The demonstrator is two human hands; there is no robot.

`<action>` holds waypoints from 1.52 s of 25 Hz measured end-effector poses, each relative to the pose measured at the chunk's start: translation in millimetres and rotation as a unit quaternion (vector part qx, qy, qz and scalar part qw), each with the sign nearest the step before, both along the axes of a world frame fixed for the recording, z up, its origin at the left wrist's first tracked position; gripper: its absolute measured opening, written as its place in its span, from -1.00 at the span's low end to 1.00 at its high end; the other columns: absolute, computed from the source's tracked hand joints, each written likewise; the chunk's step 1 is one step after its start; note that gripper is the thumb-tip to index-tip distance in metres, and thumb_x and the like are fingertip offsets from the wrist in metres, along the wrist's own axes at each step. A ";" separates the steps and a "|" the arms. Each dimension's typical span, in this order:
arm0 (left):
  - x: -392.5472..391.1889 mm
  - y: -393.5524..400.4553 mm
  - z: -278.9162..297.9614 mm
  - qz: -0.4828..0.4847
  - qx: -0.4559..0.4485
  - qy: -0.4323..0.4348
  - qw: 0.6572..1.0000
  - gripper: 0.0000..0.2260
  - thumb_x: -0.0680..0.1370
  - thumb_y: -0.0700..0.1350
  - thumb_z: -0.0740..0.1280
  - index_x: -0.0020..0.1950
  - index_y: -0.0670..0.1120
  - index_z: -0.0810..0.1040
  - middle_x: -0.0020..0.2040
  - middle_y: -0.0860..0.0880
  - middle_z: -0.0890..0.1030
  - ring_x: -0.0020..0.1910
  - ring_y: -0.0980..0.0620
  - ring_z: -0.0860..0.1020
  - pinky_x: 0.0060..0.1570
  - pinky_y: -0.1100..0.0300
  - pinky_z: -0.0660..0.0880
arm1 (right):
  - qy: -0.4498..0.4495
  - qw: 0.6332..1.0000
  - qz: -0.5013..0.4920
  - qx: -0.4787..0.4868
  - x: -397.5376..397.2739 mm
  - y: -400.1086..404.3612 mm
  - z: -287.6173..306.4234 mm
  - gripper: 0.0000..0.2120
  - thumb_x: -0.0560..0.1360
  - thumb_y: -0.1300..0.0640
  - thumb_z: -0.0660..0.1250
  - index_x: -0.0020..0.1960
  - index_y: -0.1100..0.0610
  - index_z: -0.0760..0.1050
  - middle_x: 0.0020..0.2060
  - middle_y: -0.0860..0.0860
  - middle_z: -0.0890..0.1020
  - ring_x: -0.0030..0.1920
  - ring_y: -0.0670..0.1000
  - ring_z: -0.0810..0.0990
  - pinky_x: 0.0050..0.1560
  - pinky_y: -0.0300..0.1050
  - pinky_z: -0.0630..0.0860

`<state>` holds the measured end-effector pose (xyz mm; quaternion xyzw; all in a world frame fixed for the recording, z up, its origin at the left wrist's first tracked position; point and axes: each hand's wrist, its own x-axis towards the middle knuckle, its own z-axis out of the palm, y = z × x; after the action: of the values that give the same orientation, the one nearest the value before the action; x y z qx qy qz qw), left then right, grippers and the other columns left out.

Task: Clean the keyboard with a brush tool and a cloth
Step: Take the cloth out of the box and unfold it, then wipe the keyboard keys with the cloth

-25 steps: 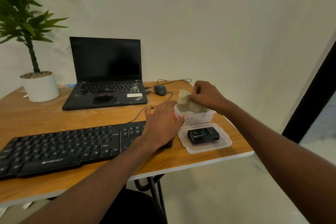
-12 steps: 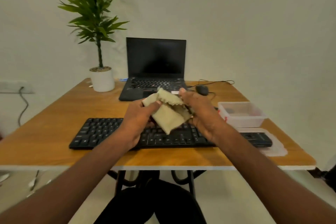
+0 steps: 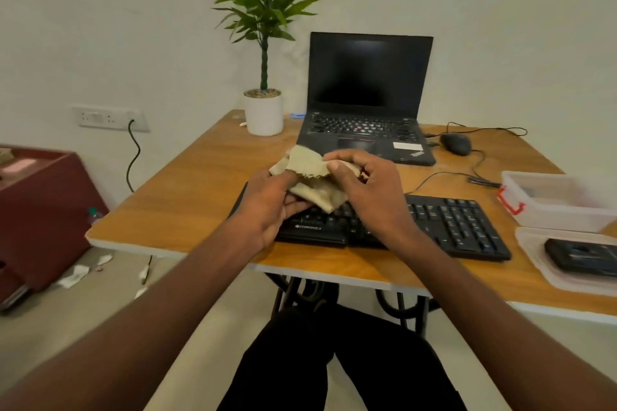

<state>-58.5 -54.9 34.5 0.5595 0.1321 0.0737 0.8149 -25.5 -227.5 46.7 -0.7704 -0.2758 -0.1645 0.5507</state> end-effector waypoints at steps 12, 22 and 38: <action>-18.0 0.9 3.0 -0.143 -0.012 -0.072 0.987 -0.53 0.63 0.01 0.38 0.44 -0.25 0.52 0.30 -0.27 0.66 0.29 -0.26 0.65 0.19 -0.16 0.65 | 0.257 0.966 0.012 0.032 -20.1 -12.4 22.4 -0.57 0.46 0.15 0.58 0.28 0.04 0.55 -0.04 0.04 0.73 -0.08 0.00 0.74 -0.23 -0.15 0.65; -19.4 111.7 2.1 -0.168 0.479 -0.038 0.861 0.16 0.19 0.45 0.55 0.68 0.11 0.17 0.64 0.11 0.30 0.58 0.10 0.28 0.52 0.02 0.25 | 0.297 0.950 -0.034 0.091 0.1 19.8 22.7 -0.76 0.53 0.32 0.39 0.16 0.11 0.65 -0.05 0.07 0.75 -0.08 0.06 0.75 -0.20 -0.05 0.70; -0.4 143.9 -30.8 -0.243 0.497 0.055 0.831 0.31 0.03 0.41 0.71 0.57 0.41 -0.07 0.63 0.15 0.25 0.48 -0.02 0.40 0.50 -0.08 0.41 | -0.103 0.882 -0.059 -0.455 45.3 113.1 1.2 -0.69 0.52 0.21 0.43 0.24 0.01 0.67 0.00 0.02 0.51 -0.08 0.02 0.49 -0.15 -0.13 0.42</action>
<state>-58.9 89.1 3.7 0.9062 -0.0174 -0.1018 0.4101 19.8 -114.4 47.9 -0.9300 -0.3296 -0.1310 0.0970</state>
